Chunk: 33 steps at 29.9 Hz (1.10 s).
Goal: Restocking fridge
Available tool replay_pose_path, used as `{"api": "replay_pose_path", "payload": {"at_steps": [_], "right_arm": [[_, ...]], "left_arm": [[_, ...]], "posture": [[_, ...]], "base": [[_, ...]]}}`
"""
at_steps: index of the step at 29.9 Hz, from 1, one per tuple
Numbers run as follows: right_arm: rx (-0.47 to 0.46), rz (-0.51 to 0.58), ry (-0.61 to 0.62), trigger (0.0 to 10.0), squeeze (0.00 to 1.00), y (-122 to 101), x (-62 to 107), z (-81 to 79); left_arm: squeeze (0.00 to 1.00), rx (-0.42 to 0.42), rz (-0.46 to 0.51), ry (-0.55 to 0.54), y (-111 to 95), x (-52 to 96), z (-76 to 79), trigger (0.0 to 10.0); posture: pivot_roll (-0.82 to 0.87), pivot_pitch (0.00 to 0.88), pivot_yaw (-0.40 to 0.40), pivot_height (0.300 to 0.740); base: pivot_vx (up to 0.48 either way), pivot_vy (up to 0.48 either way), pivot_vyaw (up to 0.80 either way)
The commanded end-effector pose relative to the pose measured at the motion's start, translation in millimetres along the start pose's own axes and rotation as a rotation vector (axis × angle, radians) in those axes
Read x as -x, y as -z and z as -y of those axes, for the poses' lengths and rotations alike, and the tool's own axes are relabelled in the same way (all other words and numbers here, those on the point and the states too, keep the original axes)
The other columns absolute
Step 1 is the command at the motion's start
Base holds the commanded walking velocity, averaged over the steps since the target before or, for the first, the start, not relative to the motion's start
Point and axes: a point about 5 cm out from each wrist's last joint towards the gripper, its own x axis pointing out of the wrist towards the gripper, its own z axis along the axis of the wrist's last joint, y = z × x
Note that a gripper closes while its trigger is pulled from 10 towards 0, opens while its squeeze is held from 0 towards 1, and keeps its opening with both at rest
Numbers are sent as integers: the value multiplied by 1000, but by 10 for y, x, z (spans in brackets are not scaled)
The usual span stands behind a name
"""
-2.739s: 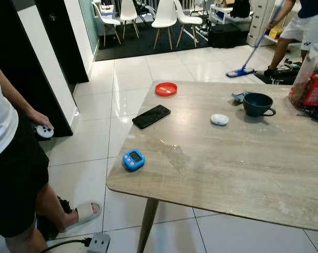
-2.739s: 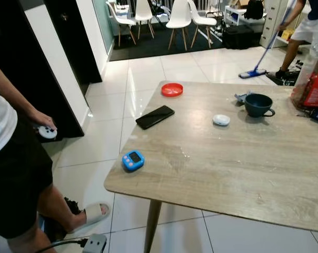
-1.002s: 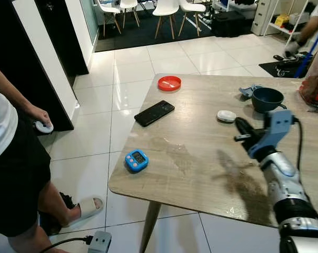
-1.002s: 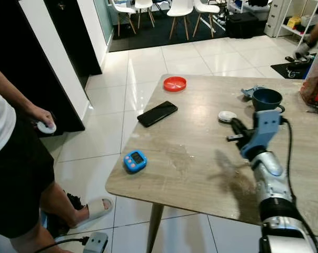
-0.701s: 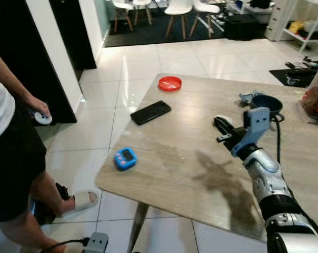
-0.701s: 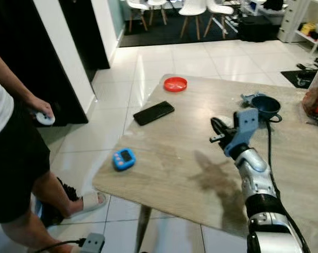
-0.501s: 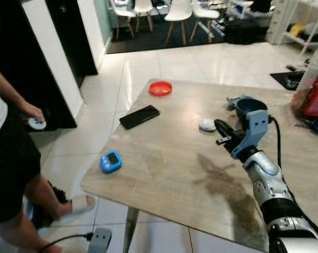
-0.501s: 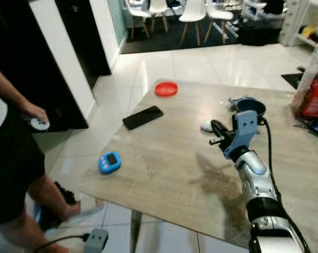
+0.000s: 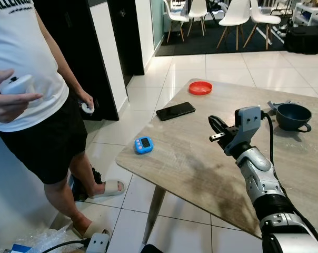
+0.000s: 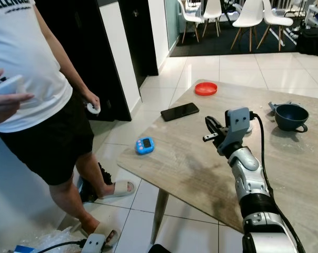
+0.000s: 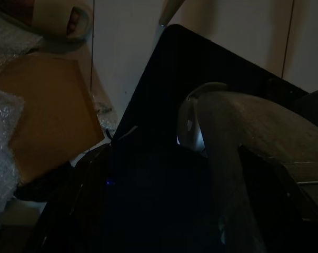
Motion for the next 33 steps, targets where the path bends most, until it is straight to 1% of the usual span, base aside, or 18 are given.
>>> {"api": "replay_pose_path", "payload": {"at_steps": [1,9,12,19,28,30,33], "right_arm": [[5,-12,-2,10000,0,9,-19,-12],[11,-7,32,10000,0,-7,-27,29],[12,4,36,10000,0,-17,-34,18],[-13,69,29,10000,0,-71,-88,-72],[-18,91,7,10000,0,-120,-183,-162],[-19,97,2,10000,0,-128,-192,-173],[-20,99,-2,10000,0,-131,-196,-179]], "left_arm": [[0,13,-3,10,-8,-3,2,10000],[0,12,-2,21,-14,-9,23,10000],[0,15,0,16,-13,-9,22,10000],[0,12,5,8,-21,-4,2,10000],[0,2,18,20,-70,-9,-5,10000],[0,-20,16,29,-80,-11,1,10000],[0,-21,16,29,-83,-12,3,10000]], "posture": [[-13,0,69,740],[-14,0,67,740],[-15,0,71,740],[-8,0,75,740],[1,0,76,740],[2,0,75,740],[3,0,74,740]], "base": [[0,0,0],[0,-441,0],[0,-401,0],[0,0,0],[0,0,0],[0,-480,0],[0,-480,0]]}}
